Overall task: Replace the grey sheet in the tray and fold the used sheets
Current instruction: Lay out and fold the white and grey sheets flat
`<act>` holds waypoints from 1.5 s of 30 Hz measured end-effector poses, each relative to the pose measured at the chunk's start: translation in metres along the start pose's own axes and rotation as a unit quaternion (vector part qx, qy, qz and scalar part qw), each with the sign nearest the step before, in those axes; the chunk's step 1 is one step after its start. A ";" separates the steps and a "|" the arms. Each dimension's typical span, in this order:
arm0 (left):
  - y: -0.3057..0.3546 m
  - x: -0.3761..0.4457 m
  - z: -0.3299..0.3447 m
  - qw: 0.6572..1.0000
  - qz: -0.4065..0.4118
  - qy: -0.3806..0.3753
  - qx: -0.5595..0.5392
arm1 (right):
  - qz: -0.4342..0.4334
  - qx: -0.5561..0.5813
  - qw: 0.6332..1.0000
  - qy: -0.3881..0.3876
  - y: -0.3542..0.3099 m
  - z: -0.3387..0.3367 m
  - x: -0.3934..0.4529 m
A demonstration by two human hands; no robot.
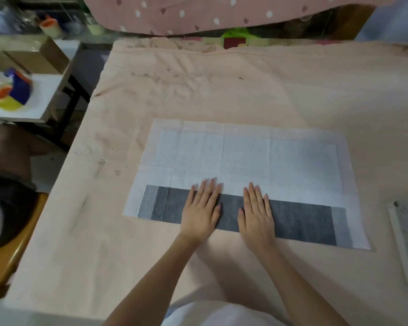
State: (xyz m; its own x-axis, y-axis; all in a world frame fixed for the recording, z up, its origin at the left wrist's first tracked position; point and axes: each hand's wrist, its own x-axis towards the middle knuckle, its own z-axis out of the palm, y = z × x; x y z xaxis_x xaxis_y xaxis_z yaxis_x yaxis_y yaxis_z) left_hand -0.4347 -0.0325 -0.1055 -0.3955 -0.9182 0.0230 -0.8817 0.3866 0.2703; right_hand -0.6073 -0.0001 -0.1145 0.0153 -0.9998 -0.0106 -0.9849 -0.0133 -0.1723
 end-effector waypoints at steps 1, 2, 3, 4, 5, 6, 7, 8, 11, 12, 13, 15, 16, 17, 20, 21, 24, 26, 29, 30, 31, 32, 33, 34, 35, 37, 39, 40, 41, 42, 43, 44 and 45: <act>0.010 0.003 0.003 1.000 0.013 -0.009 -0.009 | -0.001 -0.005 1.000 0.001 0.000 0.000 0.000; 0.018 0.006 0.006 1.000 0.019 -0.016 -0.019 | -0.002 -0.010 1.000 0.001 0.000 0.001 0.000; 0.024 0.009 0.008 0.999 0.019 -0.022 -0.028 | -0.003 -0.013 1.000 0.001 0.000 0.001 0.000; 0.028 0.010 0.009 0.999 0.018 -0.028 -0.032 | -0.003 -0.013 1.000 0.001 0.000 0.002 0.001; 0.029 0.012 0.010 0.999 0.017 -0.033 -0.031 | -0.002 -0.011 1.000 0.001 0.000 0.001 0.001; 0.029 0.012 0.010 0.999 0.018 -0.036 -0.027 | -0.001 -0.009 1.000 0.000 0.000 0.001 0.001; 0.027 0.013 0.010 0.999 0.022 -0.038 -0.024 | -0.001 -0.005 1.000 0.001 -0.001 0.001 0.001; 0.026 0.013 0.010 0.999 0.027 -0.041 -0.024 | -0.002 -0.002 1.000 0.002 -0.001 0.001 0.002; 0.014 0.011 0.008 0.999 0.023 -0.040 -0.017 | -0.004 0.010 1.000 0.008 -0.001 0.000 0.001; 0.007 0.010 0.007 0.999 0.013 -0.038 -0.016 | -0.004 0.015 1.000 0.011 -0.002 0.000 0.001; -0.002 0.008 0.005 0.999 0.000 -0.035 -0.014 | -0.004 0.018 1.000 0.013 -0.002 -0.001 0.001; -0.024 0.003 0.000 0.999 -0.028 -0.029 -0.011 | -0.002 0.025 1.000 0.016 -0.002 -0.002 0.000; -0.036 0.000 -0.003 0.999 -0.040 -0.026 -0.011 | -0.002 0.029 0.999 0.017 -0.002 -0.002 0.000; -0.047 -0.003 -0.008 0.998 -0.051 -0.024 -0.010 | -0.002 0.031 0.999 0.017 -0.002 -0.002 0.000; -0.081 -0.014 -0.022 0.997 -0.080 -0.023 -0.003 | -0.003 0.037 0.999 0.018 -0.002 -0.001 0.000; -0.093 -0.017 -0.026 0.996 -0.090 -0.021 0.002 | -0.003 0.038 0.999 0.018 -0.002 -0.001 0.000; -0.123 -0.026 -0.038 0.996 -0.088 -0.026 0.019 | -0.004 0.039 0.999 0.015 -0.002 -0.001 0.000; -0.137 -0.029 -0.042 0.996 -0.077 -0.029 0.028 | -0.004 0.042 0.999 0.014 -0.002 -0.001 0.000; -0.148 -0.032 -0.042 0.994 -0.110 -0.016 0.013 | -0.001 0.045 0.999 0.006 -0.001 0.000 -0.001; -0.149 -0.032 -0.042 0.993 -0.118 -0.012 0.009 | 0.000 0.046 0.999 0.005 -0.001 0.000 0.000; -0.148 -0.032 -0.041 0.993 -0.121 -0.011 0.008 | 0.002 0.047 0.999 0.003 -0.002 0.000 0.000; -0.148 -0.032 -0.041 0.993 -0.120 -0.013 0.008 | 0.003 0.048 0.999 0.001 -0.002 -0.001 0.000; -0.148 -0.032 -0.042 0.993 -0.117 -0.015 0.008 | 0.002 0.049 0.999 -0.002 -0.002 -0.002 0.000; -0.148 -0.033 -0.042 0.993 -0.116 -0.018 0.008 | 0.001 0.053 0.999 -0.001 -0.004 -0.003 0.000; -0.147 -0.032 -0.042 0.993 -0.115 -0.020 0.008 | 0.001 0.061 0.998 0.003 -0.005 -0.005 -0.001; -0.145 -0.030 -0.045 0.993 -0.116 -0.021 0.016 | 0.003 0.096 0.995 0.026 -0.005 -0.010 -0.001; -0.143 -0.022 -0.051 0.994 -0.105 0.000 0.032 | 0.000 0.128 0.989 0.075 0.001 -0.019 0.005; -0.142 -0.014 -0.055 0.994 -0.098 0.009 0.038 | 0.000 0.132 0.987 0.094 0.006 -0.025 0.012; -0.140 -0.003 -0.060 0.995 -0.088 0.011 0.043 | 0.004 0.128 0.987 0.099 0.013 -0.032 0.021; -0.136 0.010 -0.063 0.996 -0.075 0.009 0.046 | 0.012 0.120 0.989 0.091 0.021 -0.038 0.032; -0.132 0.026 -0.066 0.997 -0.059 0.006 0.046 | 0.022 0.109 0.991 0.070 0.029 -0.044 0.044; -0.127 0.043 -0.067 0.998 -0.042 0.001 0.047 | 0.033 0.092 0.994 0.042 0.038 -0.049 0.059; -0.123 0.063 -0.067 0.998 -0.025 -0.007 0.050 | 0.041 0.069 0.997 0.011 0.047 -0.053 0.075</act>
State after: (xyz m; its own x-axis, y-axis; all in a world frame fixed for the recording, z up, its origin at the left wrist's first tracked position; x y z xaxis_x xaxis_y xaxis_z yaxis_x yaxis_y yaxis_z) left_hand -0.3335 -0.1436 -0.0725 -0.3531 -0.9356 -0.0013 -0.9217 0.3476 0.1724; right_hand -0.6613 -0.0764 -0.0712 -0.0696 -0.9975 -0.0090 -0.9494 0.0690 -0.3065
